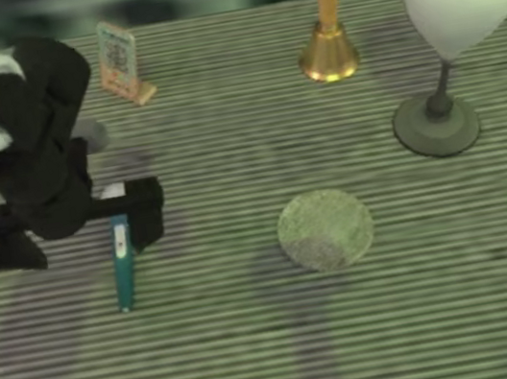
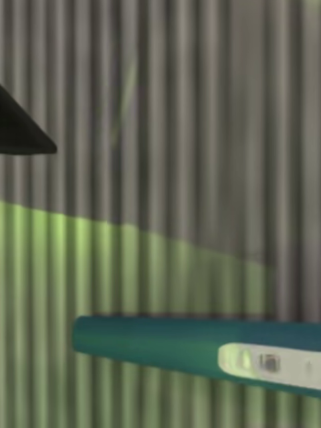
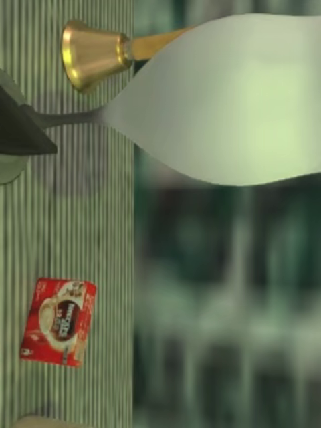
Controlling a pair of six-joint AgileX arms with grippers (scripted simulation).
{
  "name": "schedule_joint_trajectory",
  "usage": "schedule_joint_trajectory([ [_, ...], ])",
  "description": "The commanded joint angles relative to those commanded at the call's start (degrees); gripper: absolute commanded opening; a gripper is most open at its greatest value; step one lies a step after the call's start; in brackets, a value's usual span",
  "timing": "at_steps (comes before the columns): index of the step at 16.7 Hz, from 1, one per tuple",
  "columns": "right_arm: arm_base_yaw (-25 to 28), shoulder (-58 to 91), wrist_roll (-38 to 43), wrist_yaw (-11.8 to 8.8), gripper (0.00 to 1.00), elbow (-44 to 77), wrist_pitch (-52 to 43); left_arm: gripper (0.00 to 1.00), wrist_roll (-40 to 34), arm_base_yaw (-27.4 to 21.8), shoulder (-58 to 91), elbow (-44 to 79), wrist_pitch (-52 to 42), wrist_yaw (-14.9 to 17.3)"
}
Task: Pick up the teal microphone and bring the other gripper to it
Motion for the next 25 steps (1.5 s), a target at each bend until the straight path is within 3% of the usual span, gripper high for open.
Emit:
schedule_joint_trajectory([
  [9, 0.00, 0.00, 0.00, 0.00, 1.00, 0.00, 0.00, 1.00, -0.28, -0.20, 2.63, 0.95, 0.01, 0.04],
  [17, 0.00, 0.00, 0.00, 0.00, 1.00, 0.00, 0.00, 1.00, 0.26, 0.04, 14.09, -4.83, 17.55, 0.15],
  [23, 0.00, 0.00, 0.00, 0.00, 1.00, 0.00, 0.00, 1.00, 0.31, 0.08, 15.53, -5.51, 19.42, 0.17],
  [25, 0.00, 0.00, 0.00, 0.00, 1.00, 0.00, 0.00, 0.85, 0.31, 0.08, 15.53, -5.51, 19.42, 0.17],
])
